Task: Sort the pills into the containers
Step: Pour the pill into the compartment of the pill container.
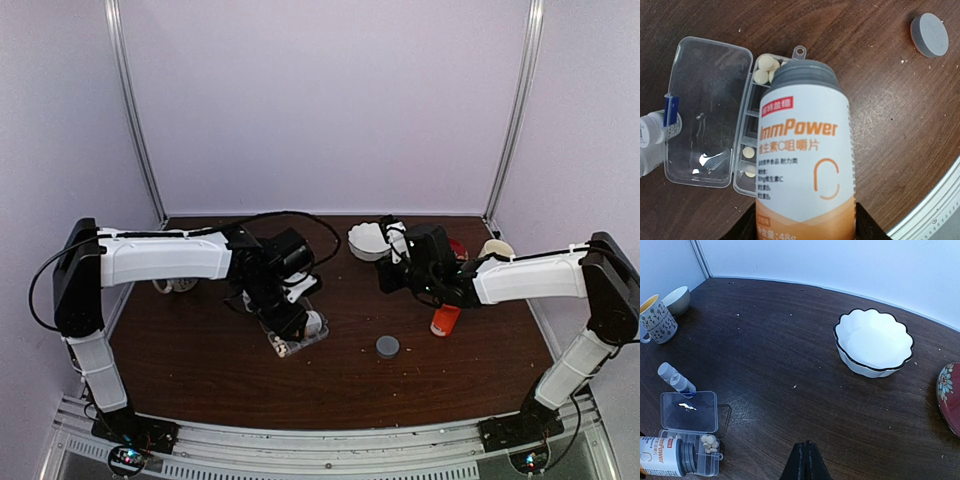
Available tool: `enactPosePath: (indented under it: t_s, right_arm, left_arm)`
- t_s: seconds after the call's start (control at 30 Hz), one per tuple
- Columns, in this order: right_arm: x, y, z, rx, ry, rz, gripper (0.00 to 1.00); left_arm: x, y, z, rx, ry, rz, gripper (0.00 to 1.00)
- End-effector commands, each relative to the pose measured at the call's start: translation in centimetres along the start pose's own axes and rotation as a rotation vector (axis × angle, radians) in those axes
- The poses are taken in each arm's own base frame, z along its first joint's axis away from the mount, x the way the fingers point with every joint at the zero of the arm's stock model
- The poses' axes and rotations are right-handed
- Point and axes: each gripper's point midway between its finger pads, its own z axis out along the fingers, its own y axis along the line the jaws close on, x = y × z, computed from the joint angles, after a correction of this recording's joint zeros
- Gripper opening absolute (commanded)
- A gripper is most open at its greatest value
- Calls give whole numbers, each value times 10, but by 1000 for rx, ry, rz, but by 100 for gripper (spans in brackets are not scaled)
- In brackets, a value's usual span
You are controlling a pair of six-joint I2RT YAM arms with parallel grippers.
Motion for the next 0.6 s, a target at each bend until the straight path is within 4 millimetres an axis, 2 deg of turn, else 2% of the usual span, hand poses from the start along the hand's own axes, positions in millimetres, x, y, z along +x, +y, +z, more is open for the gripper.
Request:
enactPosePath:
  t_s: [0.0,0.07,0.17,0.27,0.43,0.57]
  right_arm:
    - [-9,6,2,-16,-15,-1,0]
    - [-9,6,2,-15,-14,-1,0]
    - [-9,6,2,-16,-14,-1,0]
    - [-9,5,2,-13,-15,-3,0]
    - [-9,5,2,-11,-14,-4,0]
    - [-9,5,2,-12,-13,-4,0]
  left_arm:
    - [-9,-6,-2,19,-20,7,0]
    - [-12,-9,-4,32,-46,13,0]
    - [-5,1,4,-12,0,10,0]
    - [-13,-8,-4,17,-24,21,0]
    - [-11,-3,-2,3,-12,14,0]
    - [-15,-9,-12,21,-42,17,0]
